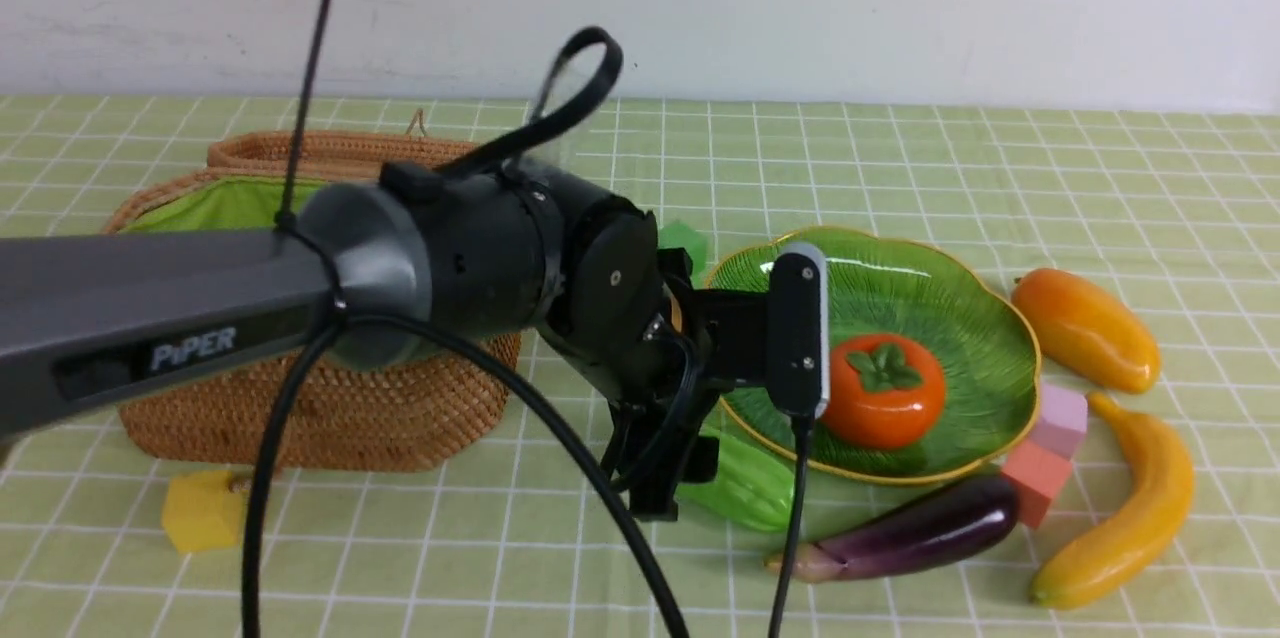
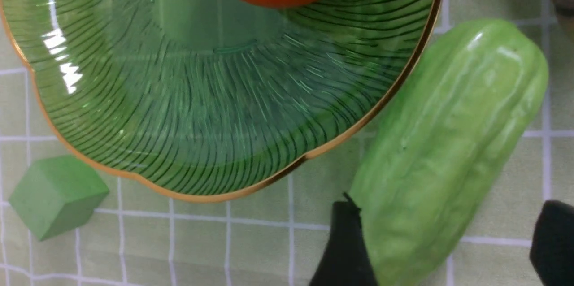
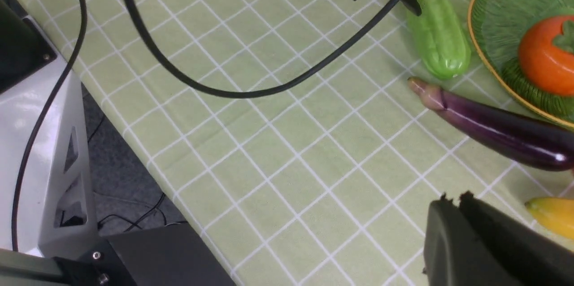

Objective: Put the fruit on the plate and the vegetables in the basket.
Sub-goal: Take a chayote with your right arm and place it on the basket on the left, then grab an eggplant with your right arm and place it in the basket on the left.

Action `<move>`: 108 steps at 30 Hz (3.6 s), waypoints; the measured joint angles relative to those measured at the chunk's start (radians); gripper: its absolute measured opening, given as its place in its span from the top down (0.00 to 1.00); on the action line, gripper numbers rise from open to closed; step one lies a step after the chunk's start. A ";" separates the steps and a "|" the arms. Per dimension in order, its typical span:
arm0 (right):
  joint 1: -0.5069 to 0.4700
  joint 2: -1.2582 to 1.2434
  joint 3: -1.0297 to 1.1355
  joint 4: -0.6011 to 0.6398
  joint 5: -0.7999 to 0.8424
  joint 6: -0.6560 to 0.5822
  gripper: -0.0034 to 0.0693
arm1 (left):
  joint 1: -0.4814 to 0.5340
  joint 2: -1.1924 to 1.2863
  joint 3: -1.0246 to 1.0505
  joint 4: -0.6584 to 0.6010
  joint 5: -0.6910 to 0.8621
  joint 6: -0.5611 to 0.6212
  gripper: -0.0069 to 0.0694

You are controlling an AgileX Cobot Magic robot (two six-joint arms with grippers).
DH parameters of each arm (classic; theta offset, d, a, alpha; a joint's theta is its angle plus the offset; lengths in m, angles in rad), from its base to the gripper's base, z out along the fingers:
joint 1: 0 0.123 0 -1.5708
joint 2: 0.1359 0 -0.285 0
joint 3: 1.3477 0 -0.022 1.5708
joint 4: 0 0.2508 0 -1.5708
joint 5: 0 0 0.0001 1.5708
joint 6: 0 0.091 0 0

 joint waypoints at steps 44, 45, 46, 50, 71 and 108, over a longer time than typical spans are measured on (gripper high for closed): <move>0.000 0.000 -0.002 0.004 -0.044 0.002 0.87 | 0.000 -0.096 -0.005 0.008 0.174 -0.068 0.35; 0.000 0.000 -0.013 0.008 -0.082 0.002 0.87 | 0.000 -0.127 -0.005 0.008 0.183 -0.078 0.35; 0.000 0.000 -0.021 0.012 -0.110 0.002 0.87 | 0.000 -0.152 -0.005 0.010 0.186 -0.089 0.35; 0.000 0.000 -0.045 0.060 -0.243 -0.009 0.87 | 0.000 -0.233 -0.004 0.074 0.190 -0.175 0.35; 0.000 0.002 -0.050 0.539 -0.555 -0.491 0.85 | 0.395 -0.257 -0.004 0.651 0.174 -0.522 0.35; 0.000 0.112 -0.053 0.364 -0.328 -0.228 0.83 | 0.405 -0.990 0.524 -0.419 0.107 -0.791 0.93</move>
